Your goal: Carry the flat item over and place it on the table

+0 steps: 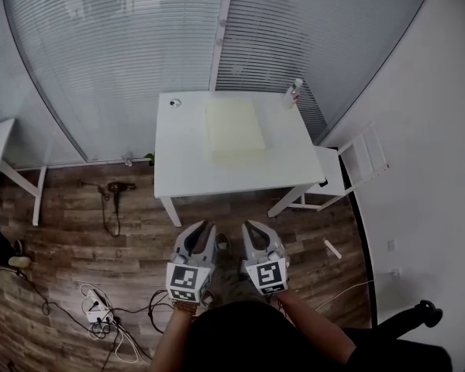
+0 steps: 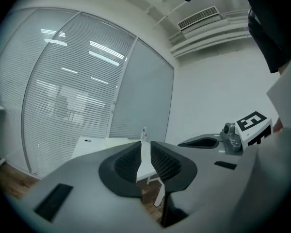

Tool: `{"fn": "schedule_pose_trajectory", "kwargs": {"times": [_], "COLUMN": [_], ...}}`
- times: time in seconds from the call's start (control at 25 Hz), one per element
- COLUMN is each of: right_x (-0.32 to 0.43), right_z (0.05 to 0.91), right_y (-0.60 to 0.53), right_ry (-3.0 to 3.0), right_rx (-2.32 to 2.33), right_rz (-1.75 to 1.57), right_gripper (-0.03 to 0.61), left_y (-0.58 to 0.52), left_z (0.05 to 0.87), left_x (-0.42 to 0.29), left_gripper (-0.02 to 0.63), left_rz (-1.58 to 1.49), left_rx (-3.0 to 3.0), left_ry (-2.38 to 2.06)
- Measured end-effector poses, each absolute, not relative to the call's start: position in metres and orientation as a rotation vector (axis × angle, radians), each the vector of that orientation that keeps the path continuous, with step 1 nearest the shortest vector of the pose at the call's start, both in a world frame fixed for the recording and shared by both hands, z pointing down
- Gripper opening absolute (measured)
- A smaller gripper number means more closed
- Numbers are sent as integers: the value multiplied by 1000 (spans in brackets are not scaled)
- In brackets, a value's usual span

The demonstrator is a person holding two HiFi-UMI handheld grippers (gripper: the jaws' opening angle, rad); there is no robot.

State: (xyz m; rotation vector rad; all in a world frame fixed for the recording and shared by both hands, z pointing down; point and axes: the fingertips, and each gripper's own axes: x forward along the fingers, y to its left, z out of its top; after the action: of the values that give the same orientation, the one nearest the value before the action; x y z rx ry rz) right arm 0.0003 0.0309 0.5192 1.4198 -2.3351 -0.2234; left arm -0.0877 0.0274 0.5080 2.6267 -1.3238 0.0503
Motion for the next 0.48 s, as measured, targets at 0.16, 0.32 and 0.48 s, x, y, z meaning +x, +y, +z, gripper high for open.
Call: {"fn": "schedule_pose_trajectory", "kwargs": {"times": [0.16,0.32,0.48], "right_x": [-4,-10,-14], "right_z": [488,443,412], "right_y": [38,48,53], "right_ry": [-2352,-2445,-2504], "right_rx": [1434,1444,1476], "right_rz": [-265,-342,-307], "right_gripper": [-3,-3,-3], "left_y": [38,47,53], "left_z": [486,439,411], "left_x": [-82,-79,-84], "left_gripper": [49,41,25], "left_rz": [-1,-85,-103], "left_rx": [2689,2785,2771], "left_ry": [-1319,-1341,-1433]}}
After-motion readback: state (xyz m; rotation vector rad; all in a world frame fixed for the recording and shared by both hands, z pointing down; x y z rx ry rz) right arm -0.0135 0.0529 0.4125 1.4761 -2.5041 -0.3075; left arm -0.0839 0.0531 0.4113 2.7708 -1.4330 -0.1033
